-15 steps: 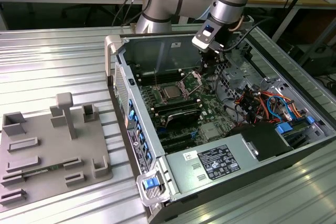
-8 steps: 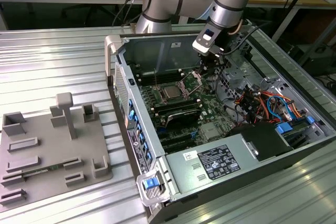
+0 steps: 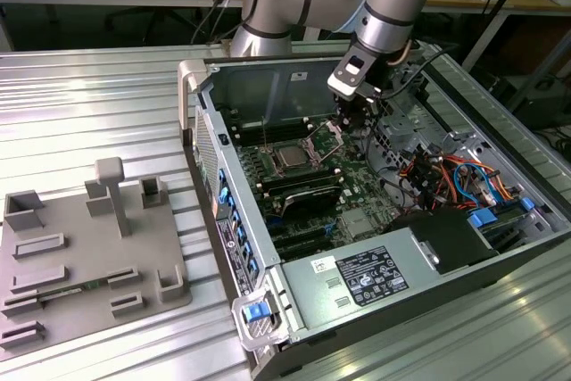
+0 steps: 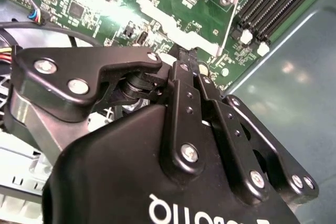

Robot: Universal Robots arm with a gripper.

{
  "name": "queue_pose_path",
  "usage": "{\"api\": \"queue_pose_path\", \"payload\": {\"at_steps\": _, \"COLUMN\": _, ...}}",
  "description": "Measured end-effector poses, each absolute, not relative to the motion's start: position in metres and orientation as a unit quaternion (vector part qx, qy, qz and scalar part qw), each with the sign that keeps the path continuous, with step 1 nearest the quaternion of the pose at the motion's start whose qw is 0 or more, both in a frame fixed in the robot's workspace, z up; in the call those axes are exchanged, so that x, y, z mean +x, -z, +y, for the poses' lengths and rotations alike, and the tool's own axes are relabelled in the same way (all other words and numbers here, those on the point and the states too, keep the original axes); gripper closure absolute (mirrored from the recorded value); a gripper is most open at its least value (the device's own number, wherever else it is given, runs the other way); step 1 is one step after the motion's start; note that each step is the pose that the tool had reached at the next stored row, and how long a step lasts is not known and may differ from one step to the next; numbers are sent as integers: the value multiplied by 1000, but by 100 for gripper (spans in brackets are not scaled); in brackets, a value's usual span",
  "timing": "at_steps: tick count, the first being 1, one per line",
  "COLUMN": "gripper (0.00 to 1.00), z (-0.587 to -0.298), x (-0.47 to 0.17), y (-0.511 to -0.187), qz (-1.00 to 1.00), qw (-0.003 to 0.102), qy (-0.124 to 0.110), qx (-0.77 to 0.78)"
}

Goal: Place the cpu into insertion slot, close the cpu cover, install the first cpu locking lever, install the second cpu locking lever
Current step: 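Close the cpu cover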

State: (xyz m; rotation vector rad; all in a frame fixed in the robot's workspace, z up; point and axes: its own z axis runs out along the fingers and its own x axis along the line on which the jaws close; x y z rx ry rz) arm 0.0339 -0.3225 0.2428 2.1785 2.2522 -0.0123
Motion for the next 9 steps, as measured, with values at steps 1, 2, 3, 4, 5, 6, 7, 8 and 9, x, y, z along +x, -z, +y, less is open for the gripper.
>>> {"api": "queue_pose_path", "payload": {"at_steps": 1, "gripper": 89, "z": -323, "x": 34, "y": -242, "qz": 719, "qw": 3, "qy": 5, "qx": 695}}
{"api": "queue_pose_path", "payload": {"at_steps": 2, "gripper": 89, "z": -324, "x": 34, "y": -242, "qz": 719, "qw": 1, "qy": 6, "qx": 695}}
{"api": "queue_pose_path", "payload": {"at_steps": 3, "gripper": 89, "z": -324, "x": 34, "y": -242, "qz": 719, "qw": 0, "qy": 8, "qx": 695}}
{"api": "queue_pose_path", "payload": {"at_steps": 4, "gripper": 89, "z": -324, "x": 34, "y": -242, "qz": 719, "qw": -1, "qy": 9, "qx": 695}}
{"api": "queue_pose_path", "payload": {"at_steps": 5, "gripper": 89, "z": -324, "x": 34, "y": -242, "qz": 719, "qw": -2, "qy": 10, "qx": 695}}
{"api": "queue_pose_path", "payload": {"at_steps": 6, "gripper": 89, "z": -324, "x": 34, "y": -242, "qz": 719, "qw": -2, "qy": 11, "qx": 695}}
{"api": "queue_pose_path", "payload": {"at_steps": 7, "gripper": 89, "z": -324, "x": 33, "y": -242, "qz": 719, "qw": -3, "qy": 11, "qx": 695}}
{"api": "queue_pose_path", "payload": {"at_steps": 8, "gripper": 89, "z": -324, "x": 32, "y": -242, "qz": 719, "qw": -3, "qy": 11, "qx": 695}}
{"api": "queue_pose_path", "payload": {"at_steps": 9, "gripper": 89, "z": -324, "x": 31, "y": -242, "qz": 719, "qw": -3, "qy": 11, "qx": 695}}
